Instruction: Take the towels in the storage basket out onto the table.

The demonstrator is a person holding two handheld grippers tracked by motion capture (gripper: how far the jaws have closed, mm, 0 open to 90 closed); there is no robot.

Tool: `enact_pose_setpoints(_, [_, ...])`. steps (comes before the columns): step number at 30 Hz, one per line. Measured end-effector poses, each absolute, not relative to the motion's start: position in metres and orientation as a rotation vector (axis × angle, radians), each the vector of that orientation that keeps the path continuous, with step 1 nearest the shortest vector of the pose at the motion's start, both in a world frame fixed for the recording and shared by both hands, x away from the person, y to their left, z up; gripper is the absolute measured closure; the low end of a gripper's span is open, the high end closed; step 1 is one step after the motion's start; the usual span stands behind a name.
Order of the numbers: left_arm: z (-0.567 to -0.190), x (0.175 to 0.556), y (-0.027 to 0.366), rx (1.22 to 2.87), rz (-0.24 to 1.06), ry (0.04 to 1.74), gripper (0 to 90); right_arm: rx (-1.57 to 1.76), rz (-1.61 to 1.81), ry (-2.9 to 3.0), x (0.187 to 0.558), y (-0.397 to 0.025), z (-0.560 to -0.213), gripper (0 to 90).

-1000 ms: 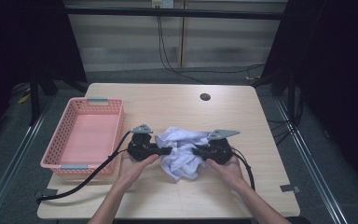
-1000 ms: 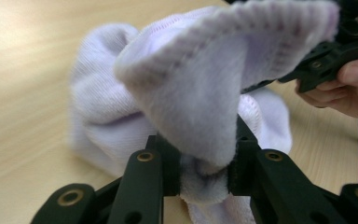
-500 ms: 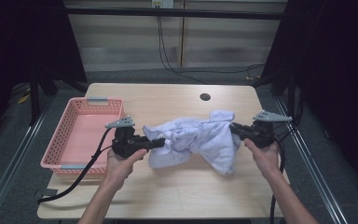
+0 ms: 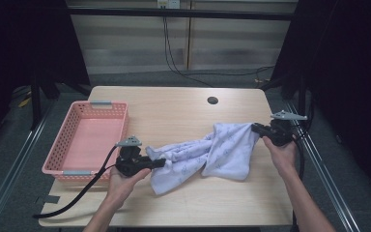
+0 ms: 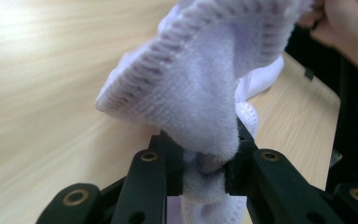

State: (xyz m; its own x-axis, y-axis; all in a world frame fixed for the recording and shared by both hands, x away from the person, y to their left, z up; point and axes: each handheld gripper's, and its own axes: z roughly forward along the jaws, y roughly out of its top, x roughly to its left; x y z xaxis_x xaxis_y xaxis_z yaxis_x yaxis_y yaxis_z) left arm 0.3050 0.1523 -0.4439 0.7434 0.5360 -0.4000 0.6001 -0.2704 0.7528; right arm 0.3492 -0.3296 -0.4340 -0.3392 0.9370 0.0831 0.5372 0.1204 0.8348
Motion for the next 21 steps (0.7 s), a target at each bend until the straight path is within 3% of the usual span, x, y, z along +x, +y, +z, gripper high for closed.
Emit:
enact_pose_setpoints(9, [-0.435,0.266,0.172,1.903,-0.089,0.798,71.3,1.467,1.182,1.744,0.372,-0.367,-0.398,80.0])
enact_pose_setpoints(10, [-0.445,0.268,0.169,1.904,-0.114,0.83,58.9,1.475,1.204,1.824,0.376,-0.362,-0.41,68.5])
enact_pose_setpoints(12, [-0.448,0.271,0.167,1.916,-0.124,0.834,55.6,1.455,1.169,1.837,0.375,-0.357,-0.415,66.3])
enact_pose_setpoints(14, [-0.449,0.274,0.165,1.936,-0.101,0.829,45.1,1.407,1.167,1.891,0.365,-0.341,-0.43,55.4])
enact_pose_setpoints(18, [-0.443,0.281,0.162,1.911,-0.08,0.828,36.9,1.356,1.225,1.916,0.35,-0.329,-0.427,47.5])
enact_pose_setpoints(21, [-0.438,0.284,0.159,1.908,-0.058,0.817,36.4,1.312,1.218,1.96,0.337,-0.321,-0.421,44.0])
